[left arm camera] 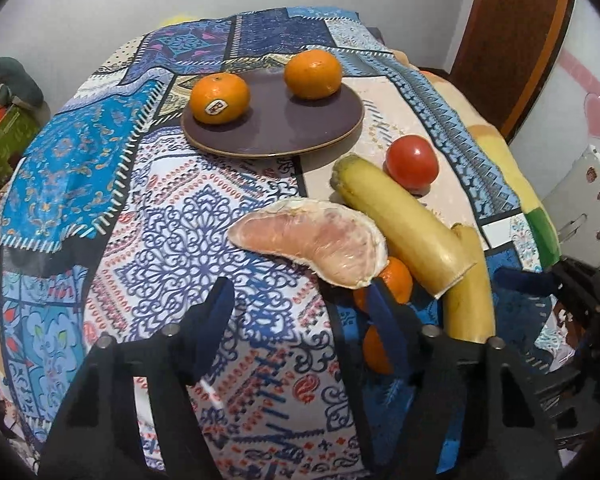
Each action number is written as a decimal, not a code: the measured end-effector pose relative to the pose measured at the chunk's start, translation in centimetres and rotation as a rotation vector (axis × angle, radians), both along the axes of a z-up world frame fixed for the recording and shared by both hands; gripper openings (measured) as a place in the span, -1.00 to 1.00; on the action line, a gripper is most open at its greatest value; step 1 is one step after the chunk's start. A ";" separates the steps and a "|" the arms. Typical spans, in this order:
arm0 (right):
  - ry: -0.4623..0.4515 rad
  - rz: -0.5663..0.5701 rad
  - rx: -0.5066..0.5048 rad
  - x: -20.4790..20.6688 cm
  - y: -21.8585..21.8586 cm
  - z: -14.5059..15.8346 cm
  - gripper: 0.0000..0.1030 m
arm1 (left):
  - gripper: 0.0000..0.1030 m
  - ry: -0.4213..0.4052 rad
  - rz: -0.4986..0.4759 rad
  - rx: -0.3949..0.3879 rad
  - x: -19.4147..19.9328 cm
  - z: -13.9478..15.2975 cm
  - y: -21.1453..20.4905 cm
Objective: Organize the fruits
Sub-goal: 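Move the left tool to the pomelo segment while the right tool reaches a corn cob, then grasp the pomelo segment with the left tool while the right tool lifts the corn cob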
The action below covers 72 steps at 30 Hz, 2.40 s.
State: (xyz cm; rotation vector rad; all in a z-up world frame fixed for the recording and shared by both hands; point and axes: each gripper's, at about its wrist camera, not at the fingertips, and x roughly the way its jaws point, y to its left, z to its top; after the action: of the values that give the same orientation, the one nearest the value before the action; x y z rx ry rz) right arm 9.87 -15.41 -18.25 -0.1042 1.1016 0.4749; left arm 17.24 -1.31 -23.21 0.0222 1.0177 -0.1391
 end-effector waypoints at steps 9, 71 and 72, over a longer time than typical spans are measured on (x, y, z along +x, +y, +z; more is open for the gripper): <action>0.021 -0.019 0.038 0.1 -2.4 0.1 -0.05 | -0.43 -0.016 0.042 0.002 0.0 0.3 2.0; -0.099 -0.118 0.052 5.8 -5.9 3.8 -0.31 | -0.16 -0.078 0.067 -0.073 4.1 2.5 4.4; -0.109 -0.118 0.054 5.7 -5.9 4.2 -0.31 | -0.16 -0.086 0.068 -0.075 4.1 2.9 4.4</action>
State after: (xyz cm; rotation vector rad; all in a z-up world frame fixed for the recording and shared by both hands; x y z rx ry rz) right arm 15.61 -21.29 -14.09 -0.0173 0.9812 0.3885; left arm 21.30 3.09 -20.35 -0.0739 0.9259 -0.1136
